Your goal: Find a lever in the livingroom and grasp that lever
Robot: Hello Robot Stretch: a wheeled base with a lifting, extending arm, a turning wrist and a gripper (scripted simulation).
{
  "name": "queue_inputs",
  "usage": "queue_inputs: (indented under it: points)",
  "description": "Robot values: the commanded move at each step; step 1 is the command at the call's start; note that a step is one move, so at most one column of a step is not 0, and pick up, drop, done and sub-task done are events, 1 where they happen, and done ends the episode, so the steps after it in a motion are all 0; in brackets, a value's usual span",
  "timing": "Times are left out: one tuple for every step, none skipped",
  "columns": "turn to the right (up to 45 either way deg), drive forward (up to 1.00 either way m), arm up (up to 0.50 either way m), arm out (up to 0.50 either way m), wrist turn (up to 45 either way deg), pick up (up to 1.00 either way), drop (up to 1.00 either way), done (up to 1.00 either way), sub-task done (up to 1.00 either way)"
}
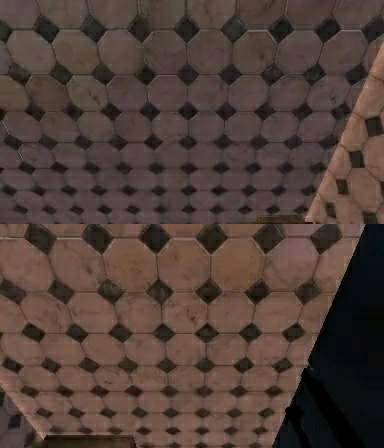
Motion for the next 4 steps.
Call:
queue_inputs:
  points:
    - [-45.0, 0.00, 0.00, 0.00, 0.0, 0.00, 0.00, 0.00, 0.00]
    - [-33.0, 0.00, 0.00, 0.00, 0.0, 0.00, 0.00, 0.00, 0.00]
    - [0.0, 1.00, 0.00, 0.00, 0.0, 0.00, 0.00, 0.00, 0.00]
    - [-3.0, 0.00, 0.00, 0.00, 0.0, 0.00, 0.00, 0.00, 0.00]
